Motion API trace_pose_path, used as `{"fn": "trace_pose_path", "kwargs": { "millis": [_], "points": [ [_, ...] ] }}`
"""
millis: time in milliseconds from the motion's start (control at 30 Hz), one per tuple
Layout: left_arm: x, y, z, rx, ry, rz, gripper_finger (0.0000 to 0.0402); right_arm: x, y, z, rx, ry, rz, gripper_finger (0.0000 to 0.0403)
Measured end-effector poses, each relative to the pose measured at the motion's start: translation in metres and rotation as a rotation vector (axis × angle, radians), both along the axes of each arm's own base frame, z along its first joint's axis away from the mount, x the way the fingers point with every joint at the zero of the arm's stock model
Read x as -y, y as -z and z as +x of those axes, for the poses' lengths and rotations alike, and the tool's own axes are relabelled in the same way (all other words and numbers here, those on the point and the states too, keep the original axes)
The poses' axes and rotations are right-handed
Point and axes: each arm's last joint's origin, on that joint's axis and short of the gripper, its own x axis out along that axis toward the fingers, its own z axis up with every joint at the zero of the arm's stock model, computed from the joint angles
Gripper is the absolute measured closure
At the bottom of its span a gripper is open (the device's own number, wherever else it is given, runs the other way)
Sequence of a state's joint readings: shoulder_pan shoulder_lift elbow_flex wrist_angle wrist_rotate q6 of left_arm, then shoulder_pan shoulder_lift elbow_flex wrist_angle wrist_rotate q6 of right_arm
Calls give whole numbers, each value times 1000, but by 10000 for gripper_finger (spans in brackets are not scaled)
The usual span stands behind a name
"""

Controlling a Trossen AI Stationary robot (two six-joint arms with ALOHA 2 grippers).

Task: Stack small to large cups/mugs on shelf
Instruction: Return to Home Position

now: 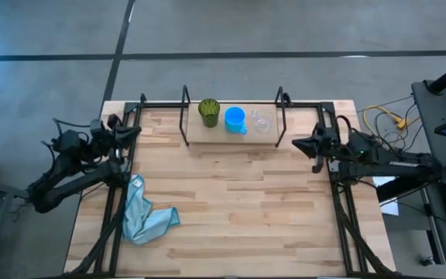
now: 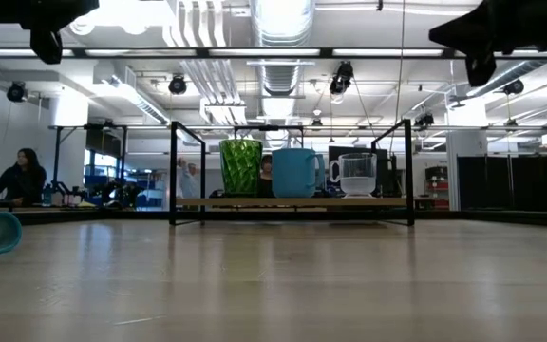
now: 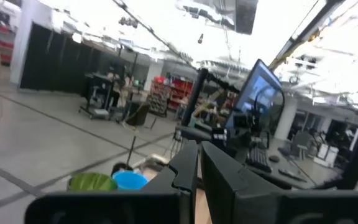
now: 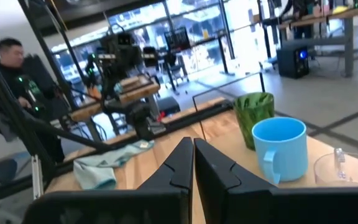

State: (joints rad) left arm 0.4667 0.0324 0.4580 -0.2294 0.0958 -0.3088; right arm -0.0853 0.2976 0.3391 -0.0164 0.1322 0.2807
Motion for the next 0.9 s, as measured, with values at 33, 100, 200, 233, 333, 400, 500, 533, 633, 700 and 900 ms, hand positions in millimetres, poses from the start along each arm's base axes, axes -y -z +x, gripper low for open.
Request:
{"fn": "trace_pose_path", "kwargs": {
  "millis": [33, 100, 200, 233, 333, 400, 500, 533, 633, 700, 900],
  "points": [
    [-1, 1, 2, 3, -2, 1, 395, 0, 2, -3, 13, 0, -1, 394],
    [-3, 4, 5, 4, -4, -7, 395, -1, 5, -8, 31, 0, -3, 394],
    [-5, 10, 10, 5, 2, -33, 395, -1, 11, -13, 53, -2, -8, 394],
    [-5, 12, 10, 8, 4, -45, 395, -1, 14, -15, 48, -3, -11, 394],
    [-8, 20, 15, 16, 10, -78, 395, -2, 24, -18, 31, -4, -6, 394],
    [-9, 26, 18, 42, 11, -66, 395, -2, 28, -19, 21, -4, -5, 394],
    [-12, 36, 24, 90, 14, -41, 395, -2, 35, -21, 12, -4, -5, 394],
    [-13, 41, 26, 94, 14, -39, 395, -2, 37, -22, 15, -4, -5, 394],
    [-17, 58, 33, 91, 13, -42, 395, -2, 40, -23, 21, -4, -11, 394],
    [-19, 71, 36, 76, -12, -69, 395, -2, 44, -24, 4, -7, -9, 394],
    [-24, 100, 43, 62, -59, -161, 395, -2, 54, -24, -104, -7, 7, 394]
  ]
}}
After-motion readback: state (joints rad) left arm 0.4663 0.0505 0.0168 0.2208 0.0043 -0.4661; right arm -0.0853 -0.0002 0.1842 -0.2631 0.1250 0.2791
